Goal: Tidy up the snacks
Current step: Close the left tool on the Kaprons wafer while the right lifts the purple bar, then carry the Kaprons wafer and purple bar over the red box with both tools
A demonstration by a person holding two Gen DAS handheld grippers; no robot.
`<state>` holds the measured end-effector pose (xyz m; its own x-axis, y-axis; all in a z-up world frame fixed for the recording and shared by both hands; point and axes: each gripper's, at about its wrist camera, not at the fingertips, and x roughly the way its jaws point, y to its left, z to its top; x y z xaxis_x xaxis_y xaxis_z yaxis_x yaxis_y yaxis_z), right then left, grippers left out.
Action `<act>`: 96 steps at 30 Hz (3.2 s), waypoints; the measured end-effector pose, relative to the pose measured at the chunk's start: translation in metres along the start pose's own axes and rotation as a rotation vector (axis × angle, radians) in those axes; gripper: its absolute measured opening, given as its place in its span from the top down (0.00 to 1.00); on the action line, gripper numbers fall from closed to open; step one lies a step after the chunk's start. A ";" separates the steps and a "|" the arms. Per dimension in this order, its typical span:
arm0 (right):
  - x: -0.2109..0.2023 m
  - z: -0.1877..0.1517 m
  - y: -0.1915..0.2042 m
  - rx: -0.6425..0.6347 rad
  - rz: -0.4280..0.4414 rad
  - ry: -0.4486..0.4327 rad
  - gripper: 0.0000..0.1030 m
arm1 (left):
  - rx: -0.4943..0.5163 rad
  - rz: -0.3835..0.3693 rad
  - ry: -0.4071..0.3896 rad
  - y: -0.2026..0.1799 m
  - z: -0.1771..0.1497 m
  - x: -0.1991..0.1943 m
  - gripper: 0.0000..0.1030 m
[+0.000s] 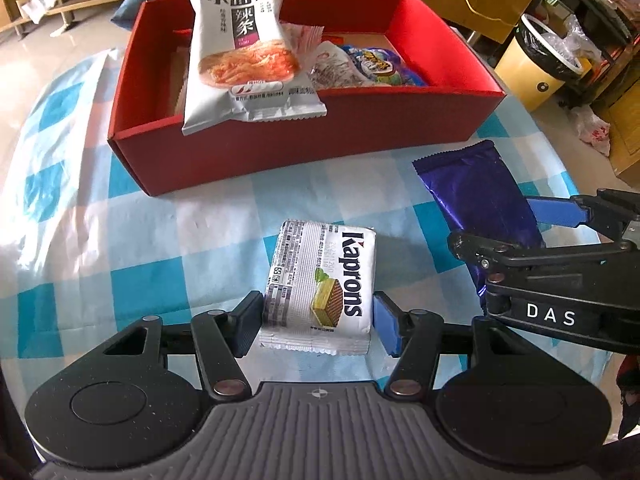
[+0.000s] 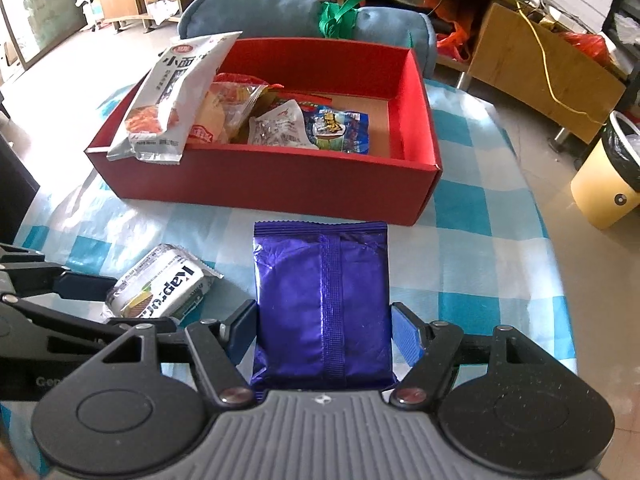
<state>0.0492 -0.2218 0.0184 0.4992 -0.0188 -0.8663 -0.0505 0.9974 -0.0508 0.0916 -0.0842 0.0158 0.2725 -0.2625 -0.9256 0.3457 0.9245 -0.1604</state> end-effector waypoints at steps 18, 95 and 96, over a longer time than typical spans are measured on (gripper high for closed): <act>-0.019 0.009 -0.002 0.026 0.010 -0.074 0.37 | 0.024 -0.017 -0.079 -0.009 0.003 -0.023 0.37; 0.049 0.141 -0.033 0.138 0.028 -0.140 0.36 | -0.159 0.127 -0.275 0.026 0.130 0.007 0.37; 0.052 0.142 -0.035 0.141 0.026 -0.133 0.36 | -0.153 0.137 -0.275 0.024 0.131 0.009 0.37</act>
<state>0.2000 -0.2474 0.0452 0.6098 0.0074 -0.7925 0.0518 0.9974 0.0492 0.2207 -0.1004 0.0482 0.5463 -0.1782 -0.8184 0.1556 0.9817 -0.1098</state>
